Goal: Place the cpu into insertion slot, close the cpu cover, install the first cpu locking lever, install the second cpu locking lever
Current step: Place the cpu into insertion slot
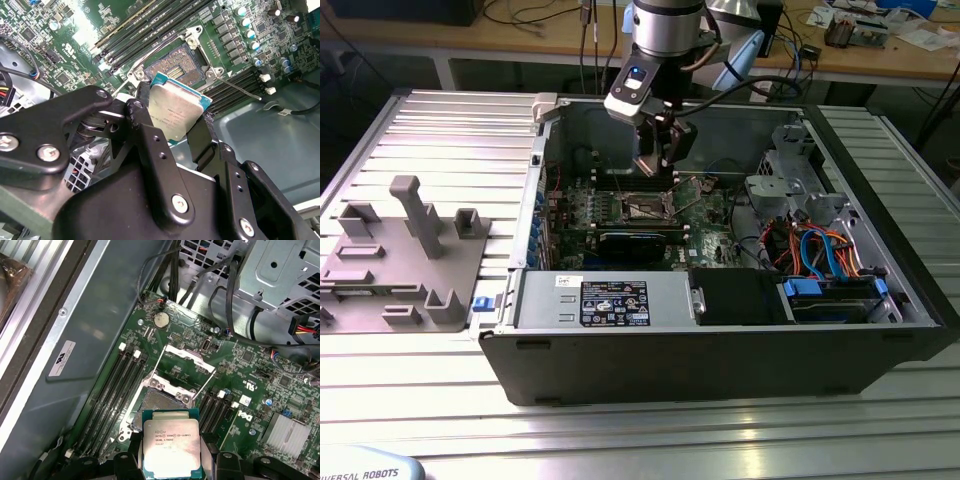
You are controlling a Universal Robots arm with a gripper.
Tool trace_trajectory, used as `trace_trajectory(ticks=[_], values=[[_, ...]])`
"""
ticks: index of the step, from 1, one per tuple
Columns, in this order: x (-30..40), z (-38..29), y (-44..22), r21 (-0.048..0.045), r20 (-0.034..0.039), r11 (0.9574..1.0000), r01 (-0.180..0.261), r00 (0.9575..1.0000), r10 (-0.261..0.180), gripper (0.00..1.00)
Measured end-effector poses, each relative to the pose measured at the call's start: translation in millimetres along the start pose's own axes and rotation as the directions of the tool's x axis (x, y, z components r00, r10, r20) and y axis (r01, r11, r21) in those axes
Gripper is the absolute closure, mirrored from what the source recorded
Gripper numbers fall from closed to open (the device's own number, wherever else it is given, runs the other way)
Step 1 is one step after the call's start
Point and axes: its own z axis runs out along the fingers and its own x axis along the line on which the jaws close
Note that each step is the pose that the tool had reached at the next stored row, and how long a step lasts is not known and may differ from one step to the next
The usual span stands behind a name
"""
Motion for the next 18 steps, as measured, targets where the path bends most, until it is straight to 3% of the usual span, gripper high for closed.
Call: trace_trajectory(ticks=[18], values=[[0.0,0.8,0.0,0.0003,0.0016,0.9992,-0.039,0.9992,0.039,0.46]])
